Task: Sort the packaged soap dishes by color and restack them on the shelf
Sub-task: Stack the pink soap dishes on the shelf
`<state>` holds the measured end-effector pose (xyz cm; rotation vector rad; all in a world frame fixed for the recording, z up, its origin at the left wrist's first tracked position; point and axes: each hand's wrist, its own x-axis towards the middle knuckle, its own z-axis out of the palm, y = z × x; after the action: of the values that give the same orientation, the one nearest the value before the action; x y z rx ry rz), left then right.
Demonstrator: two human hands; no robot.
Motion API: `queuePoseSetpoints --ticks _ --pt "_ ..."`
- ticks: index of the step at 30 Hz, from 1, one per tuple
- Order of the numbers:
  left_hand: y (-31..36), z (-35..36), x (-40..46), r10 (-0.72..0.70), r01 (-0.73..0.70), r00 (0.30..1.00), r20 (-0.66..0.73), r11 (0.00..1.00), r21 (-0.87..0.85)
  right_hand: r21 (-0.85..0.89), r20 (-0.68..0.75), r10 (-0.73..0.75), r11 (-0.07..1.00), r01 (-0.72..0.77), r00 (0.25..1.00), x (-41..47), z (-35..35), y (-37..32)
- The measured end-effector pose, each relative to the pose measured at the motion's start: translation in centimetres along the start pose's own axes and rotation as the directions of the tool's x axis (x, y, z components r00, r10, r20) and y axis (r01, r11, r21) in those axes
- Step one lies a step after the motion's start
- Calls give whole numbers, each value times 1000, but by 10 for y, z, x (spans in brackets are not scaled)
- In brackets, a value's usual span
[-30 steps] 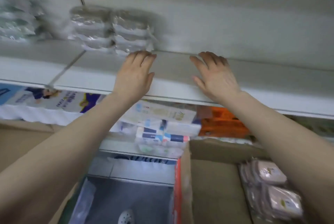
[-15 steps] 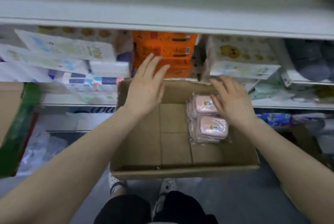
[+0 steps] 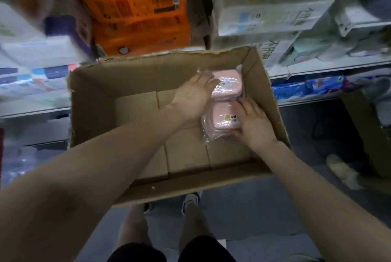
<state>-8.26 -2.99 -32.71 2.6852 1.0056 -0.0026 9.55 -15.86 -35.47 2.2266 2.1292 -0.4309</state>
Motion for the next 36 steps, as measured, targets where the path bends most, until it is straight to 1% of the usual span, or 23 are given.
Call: queuePoseSetpoints --ticks 2,5,7,10,13,16,17,19,20,22,23,25,26,27,28,30,31,32,33,34,35,36 --pt "2 13 24 -2 0 999 45 999 40 1 -31 -16 1000 16 999 1 5 1" --pt "3 30 51 -69 60 992 108 995 85 -2 -68 -37 999 37 997 0 13 8" --pt "3 35 59 -101 91 988 120 992 86 -14 -72 -45 999 44 996 0 14 11" --pt "-3 33 47 -126 122 990 70 991 59 5 -76 -45 999 46 996 -1 13 12" --pt "-22 28 10 -182 182 983 4 983 10 25 -96 -46 999 48 994 -2 10 10" --pt "-47 29 -44 -314 309 947 -69 949 -68 33 -138 -3 999 8 990 2 5 4" --pt "-53 31 -63 -377 371 923 -76 925 -89 25 -149 12 1000 -8 989 3 3 1" --pt "-62 38 -98 -506 502 862 -27 861 -84 16 -142 54 999 -52 988 7 0 -6" --pt "-64 42 -111 -575 574 818 9 815 -74 14 -130 83 997 -82 988 11 -1 -8" --pt "-68 56 -128 -713 716 698 64 694 -83 1 -121 145 989 -146 982 20 -3 -13" --pt "-69 63 -132 -760 766 643 91 636 -98 -11 -108 174 984 -176 979 24 -3 -15" --pt "-67 73 -133 -810 831 556 187 539 -136 -49 -77 211 975 -216 974 32 -1 -18" --pt "-65 76 -131 -816 850 526 240 503 -155 -75 -83 212 973 -219 974 35 2 -19" --pt "-61 78 -128 -811 858 514 280 484 -172 -99 -103 204 972 -215 973 36 4 -20" --pt "-57 79 -126 -798 856 518 309 483 -185 -117 -123 195 971 -209 973 36 6 -21" --pt "-49 77 -123 -761 829 558 331 527 -188 -125 -164 177 972 -198 971 35 10 -21" --pt "-47 75 -124 -739 806 588 328 571 -156 -123 -178 164 975 -187 970 35 12 -21" --pt "-47 73 -126 -713 767 627 313 636 -90 -116 -185 147 979 -170 972 35 12 -21" --pt "-50 71 -128 -667 699 683 298 715 1 -106 -181 130 983 -151 975 36 12 -21" --pt "-54 69 -129 -592 591 749 297 800 104 -96 -171 116 986 -134 978 37 12 -21" --pt "-59 69 -128 -490 446 811 320 871 203 -87 -160 110 988 -125 981 38 13 -22" --pt "-63 69 -127 -379 281 850 367 914 293 -84 -154 111 989 -125 982 39 14 -22"
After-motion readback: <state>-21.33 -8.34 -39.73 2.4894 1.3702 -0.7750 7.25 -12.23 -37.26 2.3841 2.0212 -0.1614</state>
